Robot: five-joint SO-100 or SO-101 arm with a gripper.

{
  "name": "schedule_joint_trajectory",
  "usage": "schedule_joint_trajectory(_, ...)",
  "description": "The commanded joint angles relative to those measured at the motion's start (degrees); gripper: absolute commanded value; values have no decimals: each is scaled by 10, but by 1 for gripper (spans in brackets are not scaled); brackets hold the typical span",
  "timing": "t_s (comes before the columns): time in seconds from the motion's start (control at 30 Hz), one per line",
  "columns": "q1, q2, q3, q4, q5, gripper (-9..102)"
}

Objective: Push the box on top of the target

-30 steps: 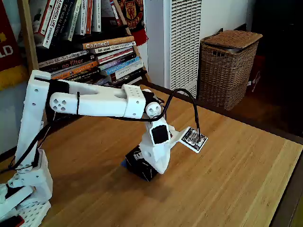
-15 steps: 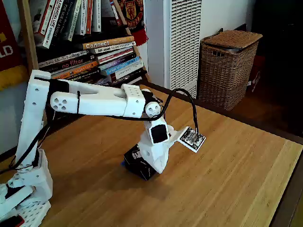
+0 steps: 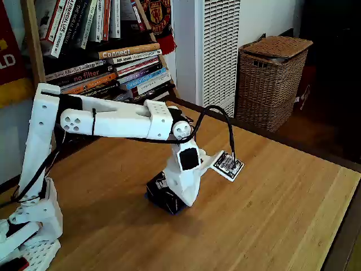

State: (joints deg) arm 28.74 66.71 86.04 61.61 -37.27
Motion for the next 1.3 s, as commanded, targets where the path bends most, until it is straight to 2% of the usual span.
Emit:
schedule_joint_trajectory(0.0,6,50,-3,-4,-11,0)
schedule_joint_trajectory(0.27,44,68,-22,-11,-111,0)
schedule_joint_trajectory(0.63,21,95,-78,106,-216,0)
schedule_joint_trajectory(1.27,-55,345,143,169,-296,0)
